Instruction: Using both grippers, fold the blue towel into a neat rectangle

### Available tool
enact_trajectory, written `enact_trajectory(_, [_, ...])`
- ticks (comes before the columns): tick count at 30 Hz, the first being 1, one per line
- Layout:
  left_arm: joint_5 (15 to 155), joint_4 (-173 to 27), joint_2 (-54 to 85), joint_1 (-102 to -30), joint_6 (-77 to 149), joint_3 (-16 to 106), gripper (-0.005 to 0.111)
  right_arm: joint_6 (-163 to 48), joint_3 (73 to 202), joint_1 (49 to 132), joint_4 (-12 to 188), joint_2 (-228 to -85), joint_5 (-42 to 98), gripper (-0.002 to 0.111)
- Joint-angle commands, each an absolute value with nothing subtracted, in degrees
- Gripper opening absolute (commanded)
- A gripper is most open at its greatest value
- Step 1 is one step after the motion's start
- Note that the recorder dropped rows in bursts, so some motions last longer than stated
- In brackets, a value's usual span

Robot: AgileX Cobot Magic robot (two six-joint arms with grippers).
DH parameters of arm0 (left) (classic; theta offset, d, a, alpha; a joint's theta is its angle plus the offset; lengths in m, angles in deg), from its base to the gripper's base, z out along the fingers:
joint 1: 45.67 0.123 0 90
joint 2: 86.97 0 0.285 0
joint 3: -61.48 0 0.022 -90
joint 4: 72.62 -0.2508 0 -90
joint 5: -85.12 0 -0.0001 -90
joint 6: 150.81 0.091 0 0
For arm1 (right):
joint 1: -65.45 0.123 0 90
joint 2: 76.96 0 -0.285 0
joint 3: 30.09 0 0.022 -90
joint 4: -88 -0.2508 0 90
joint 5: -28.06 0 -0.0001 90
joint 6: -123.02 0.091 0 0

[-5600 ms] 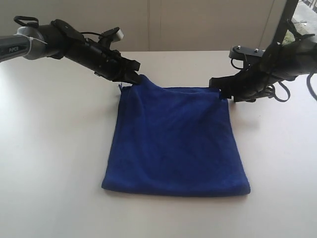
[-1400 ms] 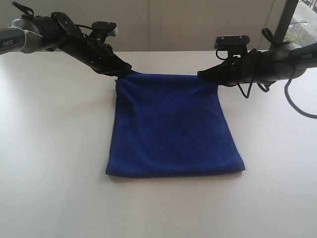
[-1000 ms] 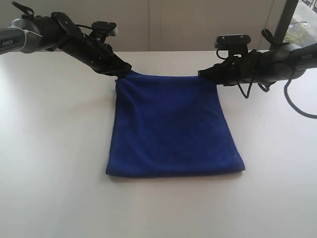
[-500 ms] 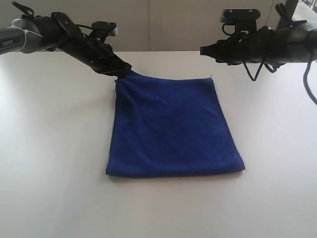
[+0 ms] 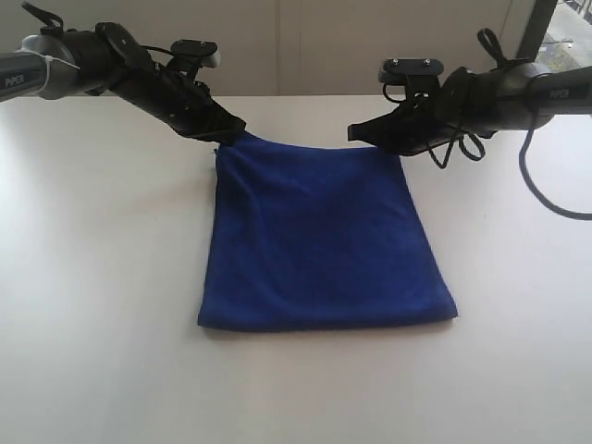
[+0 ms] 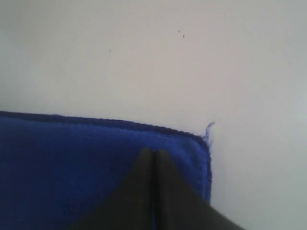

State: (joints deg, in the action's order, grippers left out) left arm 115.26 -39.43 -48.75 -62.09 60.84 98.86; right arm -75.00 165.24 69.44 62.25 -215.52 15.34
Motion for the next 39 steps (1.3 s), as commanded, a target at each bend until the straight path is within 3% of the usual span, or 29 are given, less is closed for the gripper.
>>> enact_trajectory(1, [115.75,-38.74,-48.50,-61.84,60.44,98.95,0.000,-74.77,167.40,69.40,62.16,-217.23,13.22,0.000])
enact_trajectory(15, [107.95,-38.01,-52.76,-61.84,60.44,98.95,0.001,-74.77,167.51,69.40,62.16,-219.26,12.94,0.000])
enact_trajectory(17, [107.42,-38.01,-52.76,-61.84,60.44,98.95,0.014,-74.77,167.51,69.40,62.16,-219.26,12.94,0.000])
enact_trajectory(18, [107.42,-38.01,-52.76,-61.84,60.44,98.95,0.030,-74.77,167.51,69.40,62.16,-219.26,12.94,0.000])
enact_trajectory(20, [107.58,-38.01,-52.76,-61.84,61.08,98.95,0.052,-74.77,167.51,69.40,62.16,-219.26,12.94,0.000])
enact_trajectory(24, [107.58,-38.50,-52.63,-61.84,61.17,98.95,0.068,-74.77,167.48,69.40,62.28,-219.26,12.94,0.000])
enact_trajectory(34, [109.03,-43.58,-48.87,-61.84,61.18,98.95,0.068,-74.77,167.48,69.40,62.28,-216.04,12.59,0.000])
enact_trajectory(39, [106.26,-43.69,-49.46,-61.72,60.71,98.95,0.049,-74.90,167.48,69.40,62.28,-215.20,11.36,0.000])
